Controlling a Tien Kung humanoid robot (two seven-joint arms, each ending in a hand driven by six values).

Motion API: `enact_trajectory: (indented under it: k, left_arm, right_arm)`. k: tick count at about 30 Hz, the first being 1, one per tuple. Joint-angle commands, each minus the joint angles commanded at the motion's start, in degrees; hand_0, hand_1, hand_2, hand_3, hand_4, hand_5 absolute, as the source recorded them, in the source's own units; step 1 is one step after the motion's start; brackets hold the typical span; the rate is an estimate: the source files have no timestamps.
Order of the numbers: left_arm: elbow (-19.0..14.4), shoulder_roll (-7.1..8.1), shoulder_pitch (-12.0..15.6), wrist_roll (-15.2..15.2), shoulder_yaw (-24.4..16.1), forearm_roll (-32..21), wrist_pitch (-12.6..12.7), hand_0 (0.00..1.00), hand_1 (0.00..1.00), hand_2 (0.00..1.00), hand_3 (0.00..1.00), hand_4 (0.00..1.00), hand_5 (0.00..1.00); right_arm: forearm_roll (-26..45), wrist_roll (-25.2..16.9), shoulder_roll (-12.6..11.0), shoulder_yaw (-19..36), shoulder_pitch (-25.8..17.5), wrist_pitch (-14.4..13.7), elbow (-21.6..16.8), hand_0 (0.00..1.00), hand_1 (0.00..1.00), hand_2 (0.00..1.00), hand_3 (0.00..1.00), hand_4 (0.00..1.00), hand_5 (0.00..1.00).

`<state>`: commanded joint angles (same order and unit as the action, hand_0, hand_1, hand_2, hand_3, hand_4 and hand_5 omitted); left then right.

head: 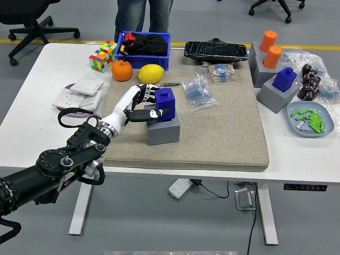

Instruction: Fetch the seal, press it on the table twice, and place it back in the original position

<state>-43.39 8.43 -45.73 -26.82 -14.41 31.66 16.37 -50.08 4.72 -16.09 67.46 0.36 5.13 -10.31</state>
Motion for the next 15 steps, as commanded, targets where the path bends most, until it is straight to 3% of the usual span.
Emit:
enact_trajectory:
  k: [15]
  left_arm:
    - [-1.0, 1.57, -0.9, 0.0, -0.1, 0.5, -0.3, 0.626, 0.501, 0.463, 0.575, 0.755, 0.002]
  right_arm:
    - [0.0, 0.1, 0.0, 0.4, -0.1, 0.0, 0.0, 0.73, 0.683, 0.652, 0.616, 0.719, 0.515]
